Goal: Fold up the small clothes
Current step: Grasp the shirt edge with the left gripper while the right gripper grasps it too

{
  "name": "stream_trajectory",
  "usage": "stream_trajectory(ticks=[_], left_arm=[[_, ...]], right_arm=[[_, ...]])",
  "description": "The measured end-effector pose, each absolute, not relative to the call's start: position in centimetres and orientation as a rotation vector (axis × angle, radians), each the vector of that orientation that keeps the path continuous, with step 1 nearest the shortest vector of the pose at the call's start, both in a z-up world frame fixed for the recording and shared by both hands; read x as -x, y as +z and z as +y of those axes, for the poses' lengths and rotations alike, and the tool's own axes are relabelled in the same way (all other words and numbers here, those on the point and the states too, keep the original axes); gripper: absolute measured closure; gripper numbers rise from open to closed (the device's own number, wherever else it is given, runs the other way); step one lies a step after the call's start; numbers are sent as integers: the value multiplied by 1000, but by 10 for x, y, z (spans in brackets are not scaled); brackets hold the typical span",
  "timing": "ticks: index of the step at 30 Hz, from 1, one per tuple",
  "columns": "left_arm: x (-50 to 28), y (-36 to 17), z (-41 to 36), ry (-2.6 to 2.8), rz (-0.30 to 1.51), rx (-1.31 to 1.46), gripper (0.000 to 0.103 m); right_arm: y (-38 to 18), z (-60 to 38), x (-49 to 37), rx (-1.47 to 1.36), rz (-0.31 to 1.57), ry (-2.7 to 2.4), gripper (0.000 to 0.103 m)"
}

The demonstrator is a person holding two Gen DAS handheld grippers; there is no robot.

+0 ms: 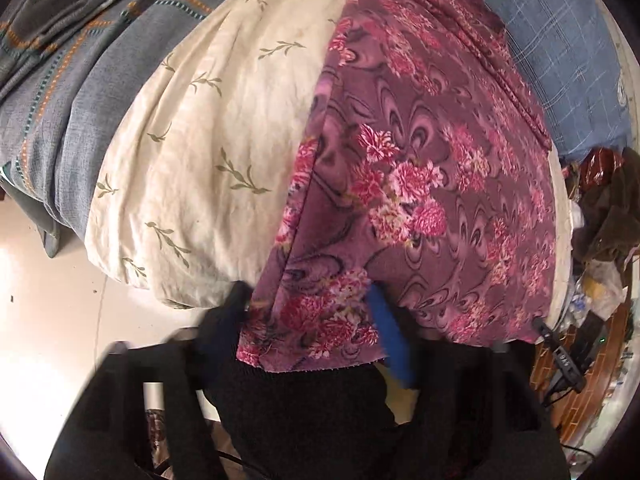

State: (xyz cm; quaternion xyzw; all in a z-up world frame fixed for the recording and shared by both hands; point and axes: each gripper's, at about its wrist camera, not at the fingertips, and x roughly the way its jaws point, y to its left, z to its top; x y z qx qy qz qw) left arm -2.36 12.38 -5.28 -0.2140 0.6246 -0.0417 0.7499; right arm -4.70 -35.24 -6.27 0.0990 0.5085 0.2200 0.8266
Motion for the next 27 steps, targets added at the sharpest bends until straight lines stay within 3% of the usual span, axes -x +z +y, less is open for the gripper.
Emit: stream_trajectory(ticks=[2, 4, 17, 27], left_arm=[[26, -50, 120, -122, 1368, 480, 91], [28, -42, 119, -147, 1352, 498, 98], [-29, 30, 143, -225, 1083, 714, 98], [-148, 44, 168, -172, 1001, 834, 98]], right_arm=[[-54, -351, 50, -213, 1050, 493, 98], [-43, -352, 49, -238, 1014, 517, 98], [8, -367, -2, -475, 805, 534, 98], [24, -385, -111, -650, 715, 474, 98]])
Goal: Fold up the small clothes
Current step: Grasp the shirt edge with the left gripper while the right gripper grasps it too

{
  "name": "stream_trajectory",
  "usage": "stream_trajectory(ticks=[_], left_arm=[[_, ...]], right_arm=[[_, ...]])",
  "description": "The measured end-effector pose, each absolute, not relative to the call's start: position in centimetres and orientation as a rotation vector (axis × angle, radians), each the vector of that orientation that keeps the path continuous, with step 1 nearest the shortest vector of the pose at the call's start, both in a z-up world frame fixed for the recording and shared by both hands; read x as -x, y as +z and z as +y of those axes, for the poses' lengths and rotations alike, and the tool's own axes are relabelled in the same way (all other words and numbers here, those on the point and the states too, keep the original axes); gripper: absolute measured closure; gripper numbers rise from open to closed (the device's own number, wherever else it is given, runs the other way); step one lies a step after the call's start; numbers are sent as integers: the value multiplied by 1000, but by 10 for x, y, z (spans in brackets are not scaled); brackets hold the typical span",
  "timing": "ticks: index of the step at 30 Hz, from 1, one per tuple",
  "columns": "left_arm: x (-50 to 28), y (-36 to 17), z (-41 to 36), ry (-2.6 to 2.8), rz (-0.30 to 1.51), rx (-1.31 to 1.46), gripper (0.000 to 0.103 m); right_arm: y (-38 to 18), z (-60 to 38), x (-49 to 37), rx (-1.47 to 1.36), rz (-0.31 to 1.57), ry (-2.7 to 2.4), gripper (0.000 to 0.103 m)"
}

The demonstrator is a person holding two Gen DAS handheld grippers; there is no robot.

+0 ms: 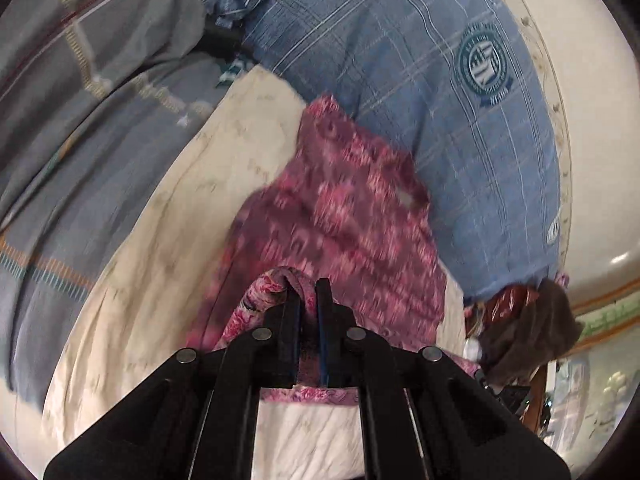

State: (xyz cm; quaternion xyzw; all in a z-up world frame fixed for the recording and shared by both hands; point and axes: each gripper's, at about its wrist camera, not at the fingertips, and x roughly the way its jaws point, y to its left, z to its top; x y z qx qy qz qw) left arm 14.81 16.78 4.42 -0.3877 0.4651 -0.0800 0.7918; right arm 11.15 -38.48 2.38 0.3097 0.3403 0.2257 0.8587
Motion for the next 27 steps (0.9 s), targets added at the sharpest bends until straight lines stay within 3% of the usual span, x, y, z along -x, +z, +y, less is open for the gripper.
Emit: stream_trajectory(ticks=[8, 13, 16, 17, 18, 19, 20, 23, 26, 27], left_arm=[[-278, 41, 156, -107, 1013, 762, 98], [-336, -1, 148, -39, 1127, 776, 98], [-332, -9, 146, -71, 1128, 755, 98], [-327, -7, 146, -85, 1112, 740, 98], [-323, -4, 146, -98, 1100, 728, 98], [-322, -3, 147, -108, 1100, 731, 98], [-322, -2, 150, -115, 1103, 751, 98], [-337, 10, 159, -124, 1083, 822, 98], [-361, 13, 176, -92, 1089, 896, 93], [-363, 12, 181, -66, 1100, 916, 84]], right_arm=[[7, -391, -231, -782, 702, 386, 98], [-23, -394, -286, -835, 788, 315, 96], [-30, -395, -286, -894, 818, 374, 89], [-29, -394, -284, -902, 821, 406, 79], [-27, -392, -282, -885, 832, 419, 61], [-26, -389, -284, -868, 857, 431, 55], [-25, -385, -288, -863, 877, 457, 56], [0, -374, -309, -817, 832, 505, 87], [24, -392, -333, -844, 692, 405, 87], [26, -398, -337, -852, 695, 356, 86]])
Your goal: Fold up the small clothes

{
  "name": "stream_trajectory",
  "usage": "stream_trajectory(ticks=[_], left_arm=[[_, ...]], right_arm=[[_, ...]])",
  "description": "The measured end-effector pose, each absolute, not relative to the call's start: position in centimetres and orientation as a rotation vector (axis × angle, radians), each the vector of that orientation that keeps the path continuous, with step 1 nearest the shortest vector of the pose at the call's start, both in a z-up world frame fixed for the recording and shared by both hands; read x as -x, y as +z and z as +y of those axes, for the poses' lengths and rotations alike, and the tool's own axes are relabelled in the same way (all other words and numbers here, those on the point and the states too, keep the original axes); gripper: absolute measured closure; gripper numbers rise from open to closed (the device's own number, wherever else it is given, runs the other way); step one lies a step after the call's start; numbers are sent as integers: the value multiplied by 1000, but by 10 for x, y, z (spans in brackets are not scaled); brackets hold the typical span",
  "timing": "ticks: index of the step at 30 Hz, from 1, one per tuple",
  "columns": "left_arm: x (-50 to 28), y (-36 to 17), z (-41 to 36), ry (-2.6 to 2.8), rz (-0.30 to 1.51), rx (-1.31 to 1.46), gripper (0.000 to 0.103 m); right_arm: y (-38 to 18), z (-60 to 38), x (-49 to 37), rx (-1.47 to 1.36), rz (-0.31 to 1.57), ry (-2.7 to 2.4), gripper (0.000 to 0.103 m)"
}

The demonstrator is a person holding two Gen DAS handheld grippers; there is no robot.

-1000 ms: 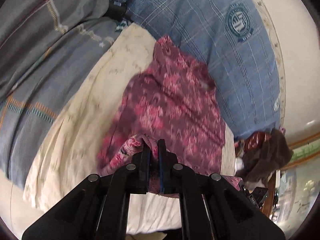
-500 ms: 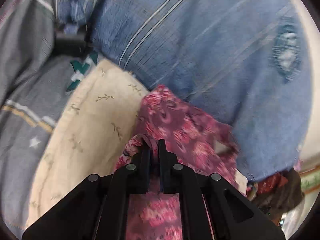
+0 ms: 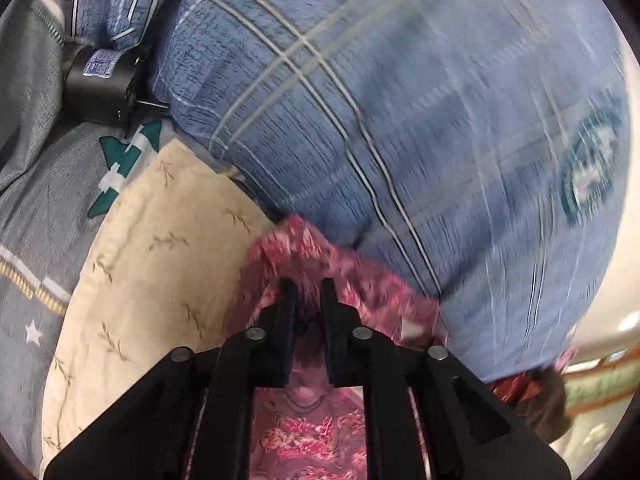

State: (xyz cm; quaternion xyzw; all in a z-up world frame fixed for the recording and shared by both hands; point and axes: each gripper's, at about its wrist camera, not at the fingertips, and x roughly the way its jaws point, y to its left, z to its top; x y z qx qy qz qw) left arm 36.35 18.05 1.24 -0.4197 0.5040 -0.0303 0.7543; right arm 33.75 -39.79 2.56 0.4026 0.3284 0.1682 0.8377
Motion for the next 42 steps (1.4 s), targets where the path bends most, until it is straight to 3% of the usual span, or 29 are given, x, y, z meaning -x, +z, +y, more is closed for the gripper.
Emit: stream_trajectory(ticks=[1, 2, 3, 4, 8, 15, 17, 19, 20, 21, 22, 28, 34, 38, 40, 41, 42], left_arm=[[-364, 12, 189, -40, 1096, 935, 74], [-362, 12, 197, -35, 1090, 952, 46], [-358, 12, 207, -32, 1078, 973, 31], [-354, 12, 213, -26, 1064, 981, 31], [-336, 11, 216, -73, 1080, 895, 31], [-334, 3, 156, -186, 1185, 583, 30], [-342, -7, 144, -199, 1217, 570, 30], [-351, -17, 134, -189, 1229, 560, 31], [-352, -16, 127, -181, 1212, 527, 55], [-356, -9, 117, -183, 1190, 466, 93], [-360, -5, 107, -169, 1180, 403, 99], [-367, 1, 129, -112, 1079, 524, 99], [-374, -36, 136, -37, 1185, 566, 98], [-344, -9, 142, -90, 1104, 587, 95], [-322, 4, 141, -154, 1058, 604, 81], [-310, 6, 138, -179, 1045, 609, 67], [-304, 5, 133, -181, 1050, 587, 61]], right_arm=[[26, -403, -339, -855, 709, 317, 85], [25, -404, -338, -842, 722, 310, 84], [24, -404, -335, -818, 738, 306, 77], [22, -403, -327, -766, 761, 295, 73], [7, -400, -309, -663, 814, 245, 61], [-21, -402, -327, -703, 883, 176, 56], [-22, -392, -334, -678, 891, 171, 56], [-17, -375, -340, -601, 885, 180, 67], [-12, -369, -341, -560, 877, 174, 92], [-5, -364, -341, -532, 860, 188, 98], [3, -360, -340, -518, 834, 207, 98], [46, -373, -343, -622, 604, 236, 99], [-31, -377, -383, -583, 936, 32, 94], [-7, -373, -347, -591, 795, 106, 91], [7, -372, -322, -629, 715, 205, 86], [7, -370, -313, -639, 708, 243, 75], [1, -367, -306, -646, 726, 275, 66]])
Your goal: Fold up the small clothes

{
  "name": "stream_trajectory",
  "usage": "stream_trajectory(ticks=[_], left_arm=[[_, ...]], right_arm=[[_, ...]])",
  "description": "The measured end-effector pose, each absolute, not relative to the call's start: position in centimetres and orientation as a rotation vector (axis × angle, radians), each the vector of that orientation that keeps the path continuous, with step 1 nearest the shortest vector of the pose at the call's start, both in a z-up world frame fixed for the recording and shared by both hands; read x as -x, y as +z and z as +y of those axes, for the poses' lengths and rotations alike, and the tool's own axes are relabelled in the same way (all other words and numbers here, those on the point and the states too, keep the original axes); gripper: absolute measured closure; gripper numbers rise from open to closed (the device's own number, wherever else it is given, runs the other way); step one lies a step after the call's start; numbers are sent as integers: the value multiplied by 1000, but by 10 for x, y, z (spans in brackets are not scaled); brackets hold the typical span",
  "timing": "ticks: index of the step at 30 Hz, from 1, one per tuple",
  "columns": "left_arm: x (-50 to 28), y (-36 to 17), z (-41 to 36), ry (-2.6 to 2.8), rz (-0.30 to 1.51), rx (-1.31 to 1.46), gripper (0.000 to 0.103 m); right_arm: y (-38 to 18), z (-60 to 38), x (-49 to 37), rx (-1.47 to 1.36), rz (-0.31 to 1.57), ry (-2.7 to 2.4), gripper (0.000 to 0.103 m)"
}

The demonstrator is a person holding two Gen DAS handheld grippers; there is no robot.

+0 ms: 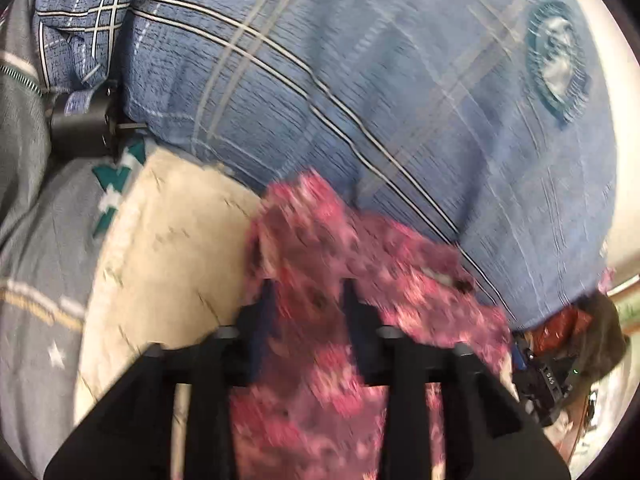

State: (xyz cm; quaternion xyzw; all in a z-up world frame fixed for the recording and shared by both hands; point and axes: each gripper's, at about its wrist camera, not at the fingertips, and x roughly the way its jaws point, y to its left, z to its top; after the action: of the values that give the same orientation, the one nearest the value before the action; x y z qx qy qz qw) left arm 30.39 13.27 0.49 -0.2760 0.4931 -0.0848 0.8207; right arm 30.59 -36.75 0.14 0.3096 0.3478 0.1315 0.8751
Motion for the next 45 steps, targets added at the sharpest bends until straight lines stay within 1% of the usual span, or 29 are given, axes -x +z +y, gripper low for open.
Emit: stream_trajectory(ticks=[2, 3, 4, 5, 6, 8, 10, 11, 12, 15, 19, 22, 24, 26, 29, 30, 31, 32, 33, 35, 37, 40, 42, 45], left_arm=[[-299, -9, 117, -136, 1098, 516, 61], [-301, -20, 111, -105, 1148, 500, 62], [-302, -28, 106, -87, 1188, 496, 62], [-295, -28, 110, -66, 1184, 491, 63], [-290, -22, 111, -61, 1177, 505, 65], [-273, -6, 120, -111, 1168, 569, 64], [-245, 15, 128, -127, 1130, 590, 60], [-235, 19, 133, -124, 1126, 582, 49], [-221, 22, 139, -119, 1122, 581, 40], [-180, 19, 147, -172, 1119, 635, 39], [-157, 2, 121, -197, 1133, 718, 39], [-159, -22, 115, -195, 1165, 782, 39], [-167, -39, 111, -194, 1194, 852, 39], [-171, -36, 112, -186, 1155, 886, 38], [-187, -39, 115, -157, 1135, 950, 37], [-194, -42, 117, -148, 1129, 991, 38], [-198, -44, 118, -143, 1117, 1016, 46], [-203, -43, 119, -149, 1112, 1029, 81], [-208, -43, 118, -147, 1125, 1014, 97], [-205, -37, 119, -134, 1113, 1019, 97], [-193, -20, 121, -139, 1057, 991, 97], [-170, -4, 121, -166, 1008, 976, 98], [-157, -5, 121, -154, 1008, 963, 99], [-154, -26, 121, -80, 1066, 907, 99]], right_arm=[[-21, -359, -304, -609, 835, 267, 66], [-35, -355, -307, -569, 914, 225, 73], [-45, -351, -304, -532, 956, 187, 80], [-40, -353, -297, -527, 919, 174, 82], [-33, -356, -289, -540, 898, 157, 75], [-15, -367, -270, -617, 839, 183, 74], [0, -381, -243, -639, 804, 197, 65], [4, -384, -228, -635, 800, 191, 54], [2, -385, -211, -636, 797, 191, 49], [-9, -388, -165, -697, 820, 217, 49], [-33, -386, -132, -778, 854, 223, 49], [-49, -376, -134, -829, 880, 256, 48], [-47, -371, -141, -830, 846, 248, 47], [-47, -369, -153, -843, 822, 234, 44], [-52, -367, -169, -892, 789, 200, 46], [-51, -366, -174, -893, 778, 192, 49], [-50, -363, -181, -885, 776, 203, 54], [-50, -360, -187, -871, 787, 211, 86], [-48, -358, -192, -851, 804, 217, 98], [-35, -363, -191, -856, 757, 259, 98], [-12, -370, -181, -849, 691, 318, 98], [11, -383, -160, -834, 646, 355, 99], [11, -391, -149, -846, 649, 359, 99], [-16, -396, -142, -823, 737, 304, 98]])
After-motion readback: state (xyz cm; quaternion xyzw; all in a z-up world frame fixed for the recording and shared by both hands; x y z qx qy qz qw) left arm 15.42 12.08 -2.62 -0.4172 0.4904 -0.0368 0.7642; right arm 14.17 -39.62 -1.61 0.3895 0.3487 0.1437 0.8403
